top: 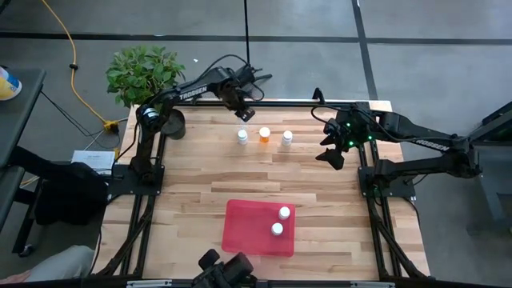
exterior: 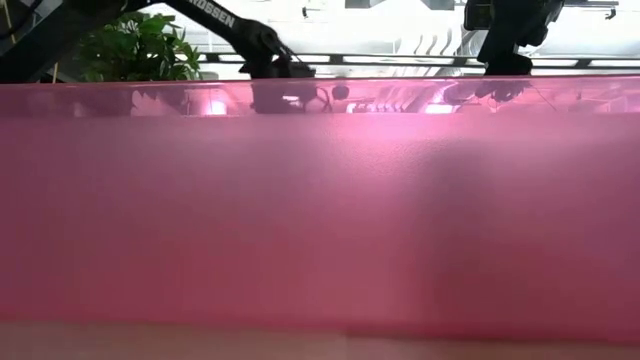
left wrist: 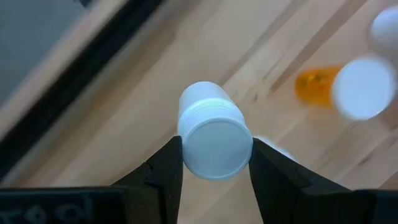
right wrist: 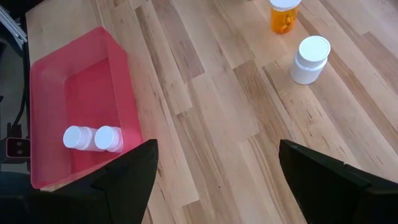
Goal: Pick and place pill bottles into a basket
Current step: Put the white pill bottle into the red bin
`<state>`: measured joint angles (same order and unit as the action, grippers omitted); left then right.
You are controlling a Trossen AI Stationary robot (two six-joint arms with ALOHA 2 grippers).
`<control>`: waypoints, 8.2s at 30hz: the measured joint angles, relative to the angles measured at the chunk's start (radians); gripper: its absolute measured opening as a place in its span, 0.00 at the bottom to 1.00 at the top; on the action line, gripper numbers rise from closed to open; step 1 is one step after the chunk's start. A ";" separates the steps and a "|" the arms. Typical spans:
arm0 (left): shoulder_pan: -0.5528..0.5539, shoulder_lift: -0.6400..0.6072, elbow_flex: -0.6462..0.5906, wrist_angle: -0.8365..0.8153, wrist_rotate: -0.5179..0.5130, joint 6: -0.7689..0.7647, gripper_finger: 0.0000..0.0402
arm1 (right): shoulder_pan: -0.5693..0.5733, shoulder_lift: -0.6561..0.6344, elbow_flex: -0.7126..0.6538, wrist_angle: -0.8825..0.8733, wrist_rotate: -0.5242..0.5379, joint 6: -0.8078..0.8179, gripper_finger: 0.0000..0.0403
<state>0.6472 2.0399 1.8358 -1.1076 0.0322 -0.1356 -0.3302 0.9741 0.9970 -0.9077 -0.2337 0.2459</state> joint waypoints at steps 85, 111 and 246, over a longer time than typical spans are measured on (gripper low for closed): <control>-0.536 -0.450 0.501 -0.020 0.609 0.168 0.46 | -0.001 0.000 0.000 0.113 -0.088 0.104 0.80; -0.709 -0.444 -0.127 -0.111 0.211 0.138 0.46 | -0.001 0.000 0.000 0.232 -0.025 0.151 0.80; -0.612 -0.097 0.446 -0.077 -0.067 0.262 0.37 | -0.001 -0.038 0.001 0.210 -0.026 0.139 0.80</control>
<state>0.0356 1.9432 2.2822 -1.1846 -0.0344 0.1268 -0.3309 0.9360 0.9977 -0.6976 -0.2596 0.3845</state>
